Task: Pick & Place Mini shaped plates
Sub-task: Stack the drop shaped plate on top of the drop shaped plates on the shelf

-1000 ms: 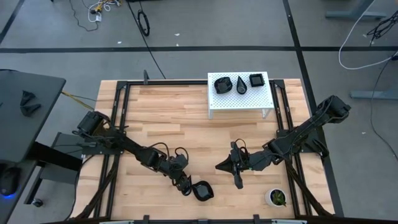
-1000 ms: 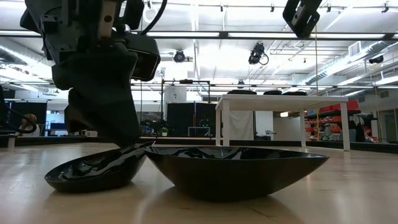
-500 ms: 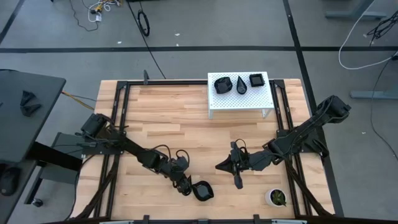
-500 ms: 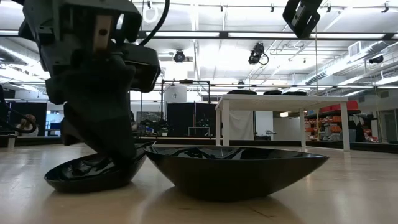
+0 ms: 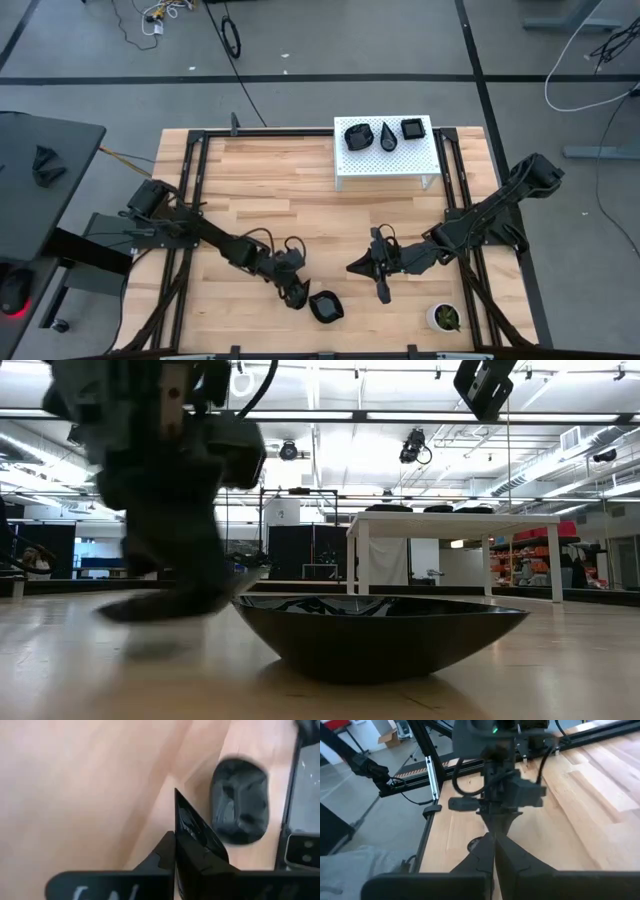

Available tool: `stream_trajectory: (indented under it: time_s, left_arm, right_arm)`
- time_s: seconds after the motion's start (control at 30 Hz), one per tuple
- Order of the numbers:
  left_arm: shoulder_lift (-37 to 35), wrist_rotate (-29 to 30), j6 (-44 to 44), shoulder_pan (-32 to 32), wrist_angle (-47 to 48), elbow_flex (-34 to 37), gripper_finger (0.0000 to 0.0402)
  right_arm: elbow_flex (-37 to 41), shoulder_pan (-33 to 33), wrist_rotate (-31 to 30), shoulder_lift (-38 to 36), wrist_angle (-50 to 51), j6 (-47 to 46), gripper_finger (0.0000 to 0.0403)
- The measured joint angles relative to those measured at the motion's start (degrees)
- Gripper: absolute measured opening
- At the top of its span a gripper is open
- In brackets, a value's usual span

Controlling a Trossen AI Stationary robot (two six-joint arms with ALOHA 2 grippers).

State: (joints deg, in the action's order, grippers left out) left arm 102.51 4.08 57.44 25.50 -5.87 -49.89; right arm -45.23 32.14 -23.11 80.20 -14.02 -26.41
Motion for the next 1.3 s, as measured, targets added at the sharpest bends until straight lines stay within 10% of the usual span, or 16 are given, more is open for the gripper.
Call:
stream_trajectory:
  time_s: [0.2,0.5,0.87,1.3]
  left_arm:
    - [-5.76,3.86,-5.73,-4.04,4.83,0.0,0.0008]
    - [-9.68,24.44,-17.64,-7.42,5.8,-2.15,0.0007]
    - [-9.48,38.22,-23.24,-7.4,5.69,-3.67,0.0015]
    - [-9.46,39.83,-26.01,-7.4,3.71,-3.67,0.0016]
  right_arm:
    - [0.0,-1.0,-0.4,-0.01,-0.56,3.08,0.0018]
    - [0.0,-6.78,-8.02,5.19,-1.4,1.97,0.0026]
    - [0.02,-11.31,-13.11,18.63,-18.68,8.46,0.0143]
    - [0.0,-14.1,-17.56,19.5,-20.77,12.55,0.0145]
